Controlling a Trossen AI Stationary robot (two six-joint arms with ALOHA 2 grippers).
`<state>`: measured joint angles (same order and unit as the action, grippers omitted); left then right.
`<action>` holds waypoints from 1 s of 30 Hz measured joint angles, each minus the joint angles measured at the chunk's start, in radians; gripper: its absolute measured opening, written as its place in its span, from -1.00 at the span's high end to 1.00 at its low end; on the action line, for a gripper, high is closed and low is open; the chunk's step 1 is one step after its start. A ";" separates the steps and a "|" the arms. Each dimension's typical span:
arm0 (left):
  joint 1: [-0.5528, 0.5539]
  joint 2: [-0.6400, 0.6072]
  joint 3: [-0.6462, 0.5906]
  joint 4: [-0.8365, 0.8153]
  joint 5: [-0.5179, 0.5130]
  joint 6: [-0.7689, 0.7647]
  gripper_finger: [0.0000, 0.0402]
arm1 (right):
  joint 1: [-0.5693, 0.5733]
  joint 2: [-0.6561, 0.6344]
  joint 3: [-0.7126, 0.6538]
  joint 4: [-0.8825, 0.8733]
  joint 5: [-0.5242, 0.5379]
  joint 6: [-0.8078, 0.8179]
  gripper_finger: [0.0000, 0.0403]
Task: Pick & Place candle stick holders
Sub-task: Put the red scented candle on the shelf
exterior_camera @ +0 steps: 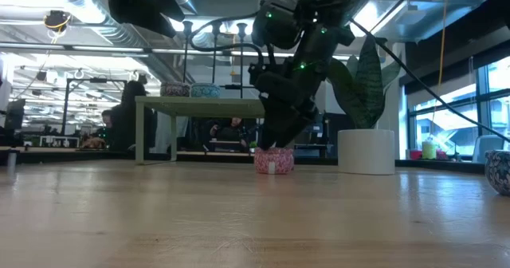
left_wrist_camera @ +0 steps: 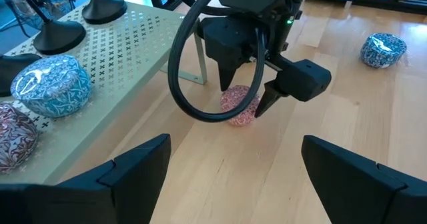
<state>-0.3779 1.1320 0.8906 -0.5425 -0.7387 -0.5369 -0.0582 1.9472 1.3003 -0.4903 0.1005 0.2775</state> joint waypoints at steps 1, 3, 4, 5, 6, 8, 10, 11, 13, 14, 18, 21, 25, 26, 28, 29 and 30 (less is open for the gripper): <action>0.000 0.000 0.000 0.000 0.000 0.000 -0.67 | 0.000 0.000 0.000 0.000 0.000 0.000 -0.74; 0.000 0.000 0.000 0.000 0.000 0.000 -0.67 | 0.000 0.000 0.000 0.000 0.000 -0.001 -0.74; 0.000 0.000 0.000 0.000 0.000 0.000 -0.67 | 0.000 0.001 0.000 0.000 0.000 -0.001 -0.74; 0.000 0.000 0.000 0.000 0.000 0.000 -0.67 | 0.002 0.004 0.000 0.000 0.000 -0.001 -0.74; 0.000 0.000 0.000 0.000 0.000 0.000 -0.67 | 0.004 0.006 0.000 -0.004 0.001 -0.004 -0.74; 0.000 0.000 0.000 0.000 0.000 0.000 -0.67 | 0.008 0.008 0.000 -0.016 0.001 -0.004 -0.74; 0.000 0.000 0.000 0.000 0.000 0.000 -0.67 | 0.013 0.017 0.001 -0.017 0.001 -0.004 -0.74; 0.000 0.000 0.000 0.000 0.000 0.000 -0.67 | 0.014 0.018 0.000 -0.029 0.001 -0.004 -0.74; 0.000 0.000 0.000 0.000 0.000 0.000 -0.67 | 0.017 0.020 0.000 -0.026 0.003 -0.004 -0.74; 0.000 0.000 0.000 0.000 0.000 0.000 -0.67 | 0.018 0.021 0.000 -0.019 0.004 -0.004 -0.74; 0.000 0.000 0.000 0.000 0.000 0.000 -0.67 | 0.019 0.024 0.000 -0.022 0.008 -0.004 -0.67; 0.000 0.000 0.000 0.000 0.000 0.000 -0.67 | 0.019 0.024 0.000 -0.023 0.009 0.003 -0.56; 0.000 0.000 0.000 0.000 0.000 0.000 -0.67 | 0.019 0.024 0.000 -0.022 0.006 0.004 -0.42; 0.000 0.000 0.000 0.000 0.000 0.000 -0.67 | 0.020 0.024 0.000 -0.022 0.004 0.004 -0.40; 0.000 0.000 0.000 0.000 0.000 0.000 -0.67 | 0.023 0.024 0.000 -0.023 0.003 0.012 -0.40; 0.000 0.000 0.000 0.000 0.000 0.000 -0.67 | 0.026 0.024 0.000 -0.023 0.003 0.021 -0.40; 0.000 0.000 0.000 0.000 0.000 0.000 -0.67 | 0.028 0.024 0.000 -0.024 0.003 0.030 -0.41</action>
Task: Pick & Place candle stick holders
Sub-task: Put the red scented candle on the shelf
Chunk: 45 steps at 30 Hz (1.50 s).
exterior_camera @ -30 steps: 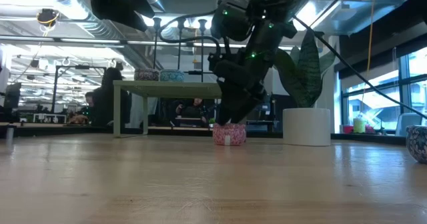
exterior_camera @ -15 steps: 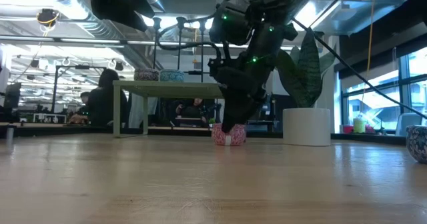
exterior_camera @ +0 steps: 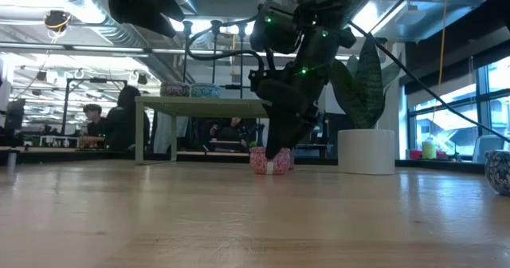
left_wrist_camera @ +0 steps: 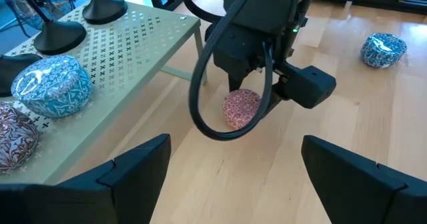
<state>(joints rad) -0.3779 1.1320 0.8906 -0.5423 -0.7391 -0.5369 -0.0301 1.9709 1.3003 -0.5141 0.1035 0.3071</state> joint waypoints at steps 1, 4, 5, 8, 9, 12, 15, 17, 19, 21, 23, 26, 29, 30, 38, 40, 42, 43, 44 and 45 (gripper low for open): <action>0.000 0.000 0.000 0.000 0.000 0.000 -0.67 | 0.004 0.000 0.000 -0.001 -0.003 0.005 -0.42; 0.000 0.000 0.000 0.000 0.000 0.000 -0.67 | 0.017 -0.001 0.000 0.000 -0.030 0.020 -0.43; 0.000 0.000 0.000 0.000 0.000 0.000 -0.67 | 0.023 -0.004 0.000 -0.001 -0.039 0.025 -0.43; 0.000 0.000 0.000 0.000 0.000 0.000 -0.67 | 0.047 -0.009 0.000 -0.002 -0.049 0.029 -0.42; 0.000 0.000 0.000 0.000 0.000 0.000 -0.67 | 0.055 -0.015 0.004 -0.012 -0.049 0.029 -0.42; 0.000 0.000 0.000 0.000 0.000 0.000 -0.67 | 0.076 -0.033 0.037 -0.018 -0.048 0.027 -0.41; 0.000 0.000 0.000 0.000 0.000 0.000 -0.67 | 0.095 -0.057 0.086 -0.073 -0.005 0.020 -0.41; 0.000 0.000 0.000 0.001 0.000 0.000 -0.67 | 0.104 -0.068 0.137 -0.128 0.051 0.014 -0.41; 0.000 0.000 0.000 0.000 0.000 0.000 -0.67 | 0.112 -0.077 0.199 -0.210 0.132 0.005 -0.41; 0.000 0.000 0.000 0.000 0.000 0.000 -0.67 | 0.113 -0.078 0.261 -0.261 0.223 -0.021 -0.41; 0.000 0.000 0.000 0.000 0.000 0.000 -0.67 | 0.104 -0.078 0.315 -0.276 0.299 -0.055 -0.41; 0.000 0.000 0.000 0.000 0.000 0.000 -0.67 | 0.074 -0.078 0.369 -0.232 0.345 -0.101 -0.41; 0.000 0.000 0.000 0.000 0.000 0.000 -0.67 | 0.031 -0.078 0.386 -0.178 0.346 -0.134 -0.41; 0.000 0.000 0.000 0.000 0.000 0.000 -0.67 | 0.016 -0.078 0.386 -0.158 0.346 -0.142 -0.41; 0.000 0.000 0.000 0.000 0.000 0.000 -0.67 | -0.103 -0.074 0.362 -0.043 0.349 -0.193 -0.41; 0.000 0.000 0.000 0.000 0.000 0.002 -0.67 | -0.125 -0.074 0.362 -0.027 0.330 -0.202 -0.41; 0.000 0.000 0.000 0.000 0.000 0.008 -0.67 | -0.144 -0.073 0.362 -0.014 0.292 -0.204 -0.41; 0.000 0.000 0.000 0.000 0.000 0.008 -0.67 | -0.151 -0.073 0.362 -0.004 0.270 -0.204 -0.41; 0.000 0.000 0.000 0.000 0.000 0.008 -0.67 | -0.157 -0.073 0.362 0.005 0.250 -0.204 -0.41; 0.000 0.000 0.000 0.000 0.000 0.008 -0.67 | -0.163 -0.073 0.362 0.009 0.234 -0.204 -0.41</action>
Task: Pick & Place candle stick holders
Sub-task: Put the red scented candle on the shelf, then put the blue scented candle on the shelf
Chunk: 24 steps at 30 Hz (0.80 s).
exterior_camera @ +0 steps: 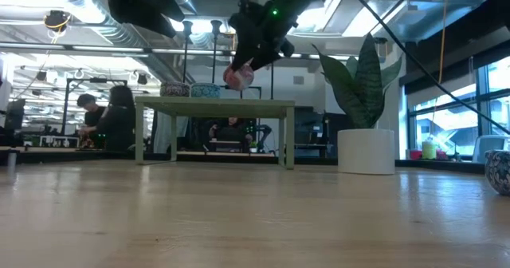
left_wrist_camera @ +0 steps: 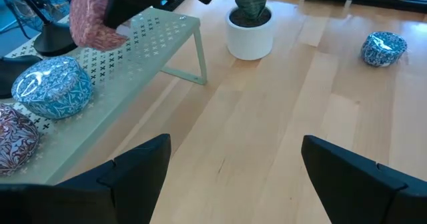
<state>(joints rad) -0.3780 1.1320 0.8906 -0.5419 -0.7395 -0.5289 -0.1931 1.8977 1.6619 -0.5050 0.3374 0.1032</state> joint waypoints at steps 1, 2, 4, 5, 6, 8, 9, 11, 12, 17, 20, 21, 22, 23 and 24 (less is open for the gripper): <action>0.000 0.000 0.000 0.000 0.000 0.000 -0.67 | -0.004 0.004 0.000 0.001 -0.007 0.000 -0.41; 0.000 0.000 0.000 0.000 0.000 0.000 -0.67 | -0.005 0.010 0.000 0.006 -0.010 -0.002 -0.41; 0.000 0.000 0.000 0.000 0.000 0.000 -0.67 | -0.009 0.026 0.000 0.000 -0.014 -0.006 -0.40; 0.000 0.000 0.000 0.000 0.000 0.000 -0.67 | -0.009 0.037 0.000 0.006 -0.015 -0.007 -0.40; 0.000 0.000 0.000 0.000 0.000 0.000 -0.67 | -0.009 0.046 0.000 0.010 -0.017 -0.007 -0.40; 0.000 0.000 0.000 0.000 0.000 0.000 -0.67 | -0.009 0.057 0.000 -0.001 -0.014 -0.007 -0.39; 0.000 0.000 0.000 0.000 0.000 0.000 -0.67 | -0.007 0.062 0.000 0.001 -0.003 -0.007 -0.39; 0.000 0.000 0.000 0.000 0.001 0.000 -0.67 | -0.002 0.065 -0.002 -0.003 0.029 -0.007 -0.39; 0.000 0.000 0.000 0.000 0.001 0.000 -0.67 | 0.000 0.064 -0.002 0.002 0.045 -0.007 -0.39; 0.000 0.000 0.000 -0.001 0.004 0.000 -0.67 | 0.004 0.063 -0.001 -0.003 0.036 -0.015 -0.39; 0.000 0.000 0.000 -0.001 0.005 0.000 -0.67 | 0.009 0.063 -0.001 -0.023 0.024 -0.044 -0.39; 0.000 0.000 0.000 -0.001 0.005 0.000 -0.67 | 0.013 0.063 -0.001 -0.032 0.031 -0.061 -0.40; 0.000 0.000 0.000 0.000 0.005 0.000 -0.67 | 0.017 0.059 -0.001 -0.038 0.045 -0.076 -0.41; 0.000 0.000 0.000 -0.001 0.004 0.000 -0.67 | 0.023 0.052 -0.002 -0.047 0.061 -0.091 -0.42; 0.000 0.000 0.000 -0.001 0.004 0.000 -0.67 | 0.030 0.046 -0.001 -0.047 0.076 -0.103 -0.43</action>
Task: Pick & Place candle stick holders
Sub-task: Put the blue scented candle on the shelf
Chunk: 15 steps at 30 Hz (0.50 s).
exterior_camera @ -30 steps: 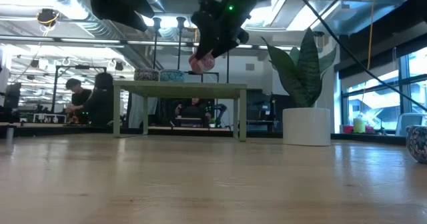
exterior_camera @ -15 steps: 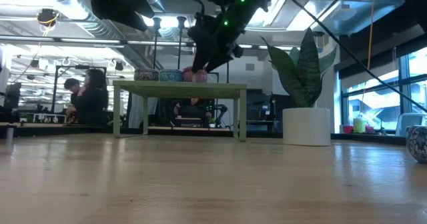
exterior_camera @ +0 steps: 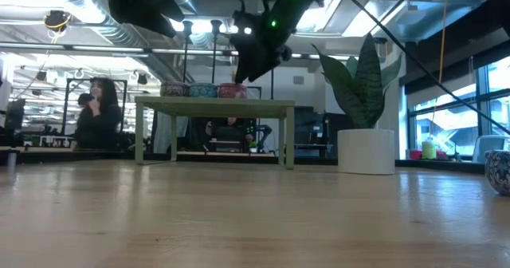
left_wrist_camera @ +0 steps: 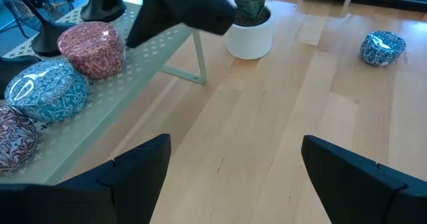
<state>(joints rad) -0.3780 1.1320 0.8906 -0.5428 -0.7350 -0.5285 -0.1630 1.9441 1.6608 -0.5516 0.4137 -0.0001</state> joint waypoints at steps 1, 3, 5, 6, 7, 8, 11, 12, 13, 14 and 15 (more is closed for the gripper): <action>0.000 0.000 0.000 0.000 0.000 0.000 -0.67 | 0.007 -0.005 0.001 0.003 0.011 -0.013 -0.45; 0.000 0.000 0.000 0.000 0.000 0.000 -0.67 | 0.022 -0.018 0.001 -0.027 0.011 -0.027 -0.48; 0.000 0.000 0.000 0.000 0.000 0.000 -0.67 | 0.043 -0.033 0.001 -0.043 0.009 -0.028 -0.52; 0.000 0.000 0.000 0.000 0.000 -0.001 -0.67 | 0.057 -0.045 0.001 -0.062 0.009 -0.028 -0.53; 0.000 0.000 0.000 0.000 0.000 -0.002 -0.67 | 0.073 -0.059 0.001 -0.075 0.010 -0.027 -0.54; 0.000 0.000 0.000 -0.003 0.000 -0.005 -0.67 | 0.091 -0.073 0.001 -0.094 0.010 -0.024 -0.55; 0.000 0.000 0.000 -0.003 0.000 -0.006 -0.67 | 0.156 -0.114 0.001 -0.161 0.010 0.003 -0.56; 0.000 0.000 0.000 -0.003 0.000 -0.007 -0.67 | 0.181 -0.124 0.001 -0.184 0.010 0.019 -0.56; 0.000 0.000 0.000 -0.003 0.000 -0.008 -0.67 | 0.205 -0.136 0.001 -0.202 0.011 0.038 -0.56; 0.000 0.000 0.000 -0.003 0.000 -0.008 -0.67 | 0.233 -0.150 0.001 -0.239 0.012 0.062 -0.56; 0.000 0.000 0.000 -0.003 0.000 -0.008 -0.67 | 0.260 -0.163 0.001 -0.267 0.010 0.088 -0.56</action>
<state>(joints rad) -0.3780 1.1320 0.8906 -0.5457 -0.7353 -0.5367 0.0965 1.7811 1.6615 -0.8186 0.4233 0.0883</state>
